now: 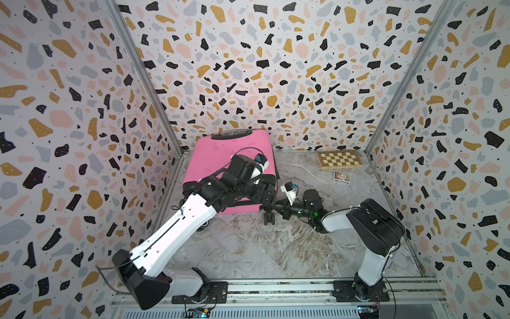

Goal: Close the suitcase zippers
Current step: Zip the zipper on the suitcase.

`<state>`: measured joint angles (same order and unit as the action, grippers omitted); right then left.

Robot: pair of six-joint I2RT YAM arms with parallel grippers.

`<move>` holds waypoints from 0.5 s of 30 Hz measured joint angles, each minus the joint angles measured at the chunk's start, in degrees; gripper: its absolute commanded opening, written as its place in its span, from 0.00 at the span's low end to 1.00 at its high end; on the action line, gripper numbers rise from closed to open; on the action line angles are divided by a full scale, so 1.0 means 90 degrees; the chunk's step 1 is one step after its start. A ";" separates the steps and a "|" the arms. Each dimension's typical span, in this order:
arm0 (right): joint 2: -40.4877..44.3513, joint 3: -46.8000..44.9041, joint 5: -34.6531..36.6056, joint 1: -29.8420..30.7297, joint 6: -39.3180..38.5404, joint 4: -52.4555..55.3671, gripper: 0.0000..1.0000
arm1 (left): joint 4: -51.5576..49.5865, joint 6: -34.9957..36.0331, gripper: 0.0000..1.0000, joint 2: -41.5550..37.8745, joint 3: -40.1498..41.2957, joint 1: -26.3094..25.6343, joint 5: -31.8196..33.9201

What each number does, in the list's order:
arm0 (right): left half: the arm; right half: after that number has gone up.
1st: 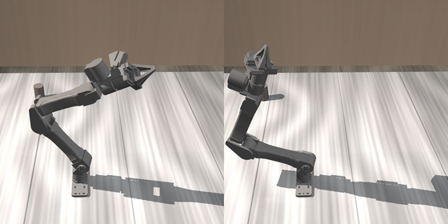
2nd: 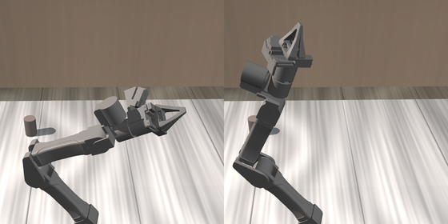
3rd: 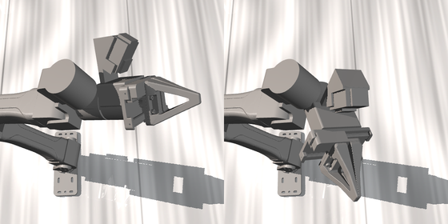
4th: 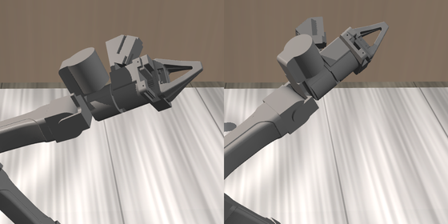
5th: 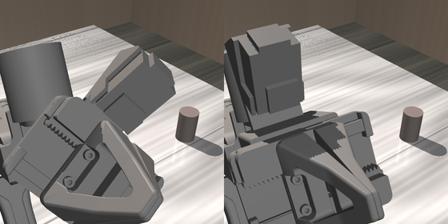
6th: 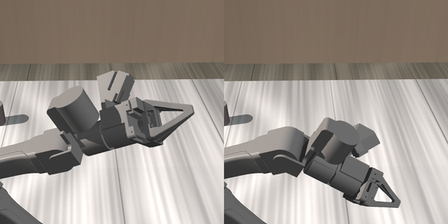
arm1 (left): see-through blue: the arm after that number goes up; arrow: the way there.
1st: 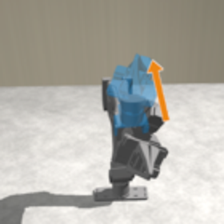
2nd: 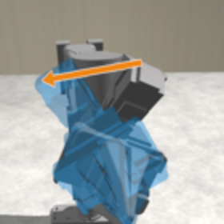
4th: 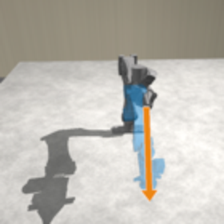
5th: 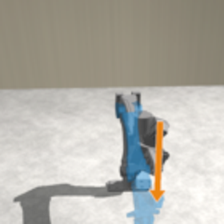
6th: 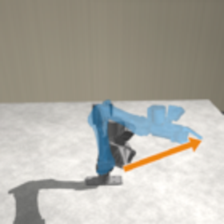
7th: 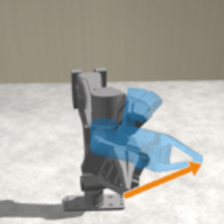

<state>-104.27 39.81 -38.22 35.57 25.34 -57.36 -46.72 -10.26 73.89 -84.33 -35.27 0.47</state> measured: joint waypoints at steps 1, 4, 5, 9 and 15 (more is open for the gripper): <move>0.0000 0.0000 -0.0002 0.0000 -0.0010 0.0002 0.00 | -0.0041 -0.0019 1.00 -0.0117 0.0017 0.0265 0.0197; 0.0000 0.0017 -0.0034 -0.0012 -0.0032 0.0041 0.00 | -0.0160 -0.0124 1.00 -0.0444 0.0238 0.1231 0.0916; 0.0000 0.0034 -0.0049 -0.0017 -0.0036 0.0063 0.00 | -0.0219 -0.0155 1.00 -0.0549 0.0362 0.1586 0.1166; 0.0000 0.0068 -0.0092 -0.0029 -0.0087 0.0189 0.00 | -0.0430 -0.0270 1.00 -0.0850 0.0835 0.2764 0.1586; 0.0000 0.0143 -0.0124 -0.0029 -0.0168 0.0384 0.00 | -0.0644 -0.0338 1.00 -0.0945 0.1377 0.3946 0.1659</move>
<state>-104.27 41.10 -39.33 35.31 23.83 -53.91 -52.51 -13.30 65.39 -71.94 0.25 15.40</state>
